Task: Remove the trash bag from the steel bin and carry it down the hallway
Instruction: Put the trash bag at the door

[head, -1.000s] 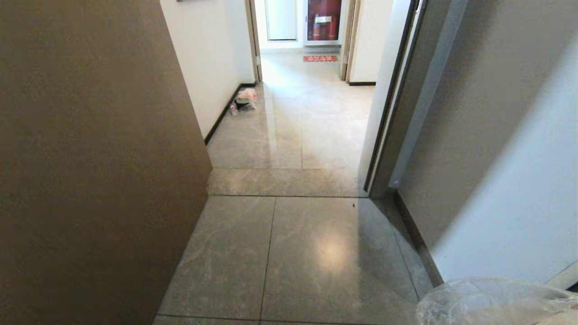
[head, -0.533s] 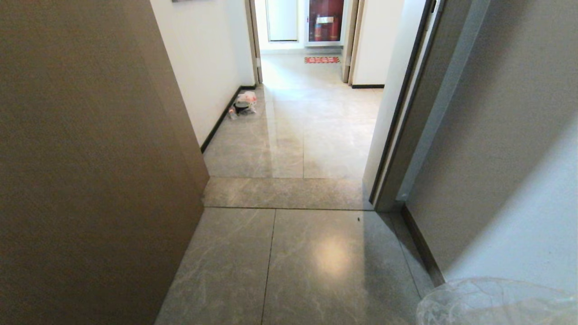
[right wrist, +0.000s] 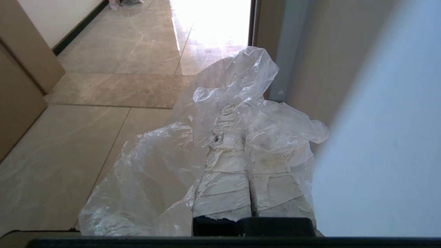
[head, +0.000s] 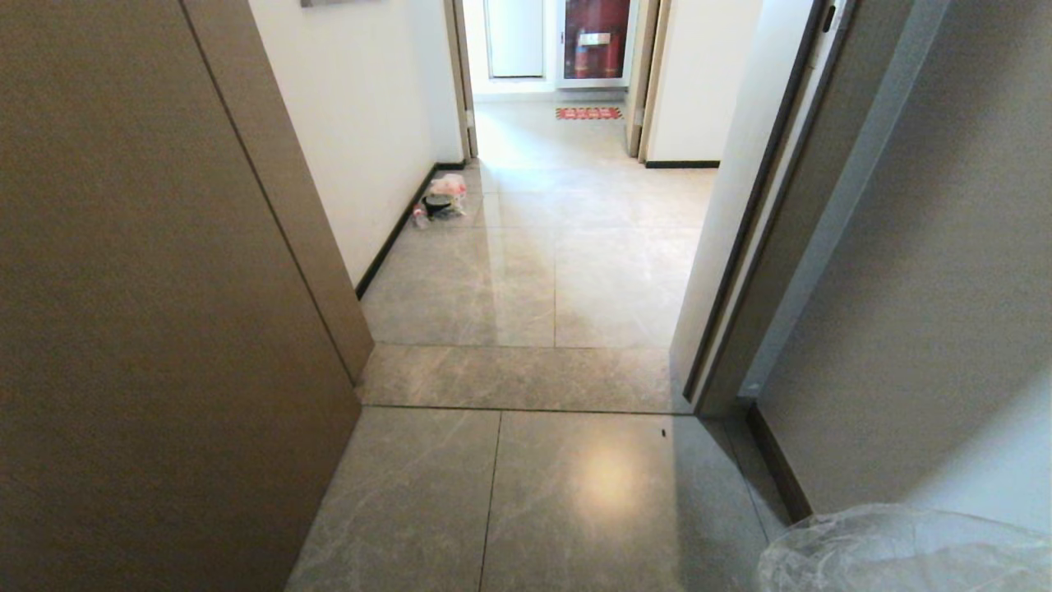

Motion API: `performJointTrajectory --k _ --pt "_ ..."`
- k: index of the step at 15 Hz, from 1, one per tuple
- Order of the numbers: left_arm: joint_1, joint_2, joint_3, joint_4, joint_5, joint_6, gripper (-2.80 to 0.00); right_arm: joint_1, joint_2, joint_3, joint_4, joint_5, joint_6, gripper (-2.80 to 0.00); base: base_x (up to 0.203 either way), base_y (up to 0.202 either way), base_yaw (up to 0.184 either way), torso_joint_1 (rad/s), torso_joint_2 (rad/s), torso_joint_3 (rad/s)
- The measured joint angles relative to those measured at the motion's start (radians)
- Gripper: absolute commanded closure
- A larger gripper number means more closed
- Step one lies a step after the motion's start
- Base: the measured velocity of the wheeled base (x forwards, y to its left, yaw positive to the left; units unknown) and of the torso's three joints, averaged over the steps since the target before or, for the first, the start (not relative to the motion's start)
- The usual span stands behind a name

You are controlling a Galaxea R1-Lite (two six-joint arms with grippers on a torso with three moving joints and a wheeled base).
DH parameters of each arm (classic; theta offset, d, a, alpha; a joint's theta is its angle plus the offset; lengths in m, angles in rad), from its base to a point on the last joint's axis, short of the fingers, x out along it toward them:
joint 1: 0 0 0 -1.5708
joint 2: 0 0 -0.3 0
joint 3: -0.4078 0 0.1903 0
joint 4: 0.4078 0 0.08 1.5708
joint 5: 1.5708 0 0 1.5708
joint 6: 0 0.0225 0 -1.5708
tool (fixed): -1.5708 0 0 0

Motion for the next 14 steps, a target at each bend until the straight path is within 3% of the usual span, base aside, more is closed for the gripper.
performJointTrajectory --k 14 --pt "0.000 0.000 0.000 0.000 0.000 0.000 0.00 0.000 0.000 0.000 0.000 0.000 0.000 0.00 0.193 0.000 0.002 0.002 0.00 0.001"
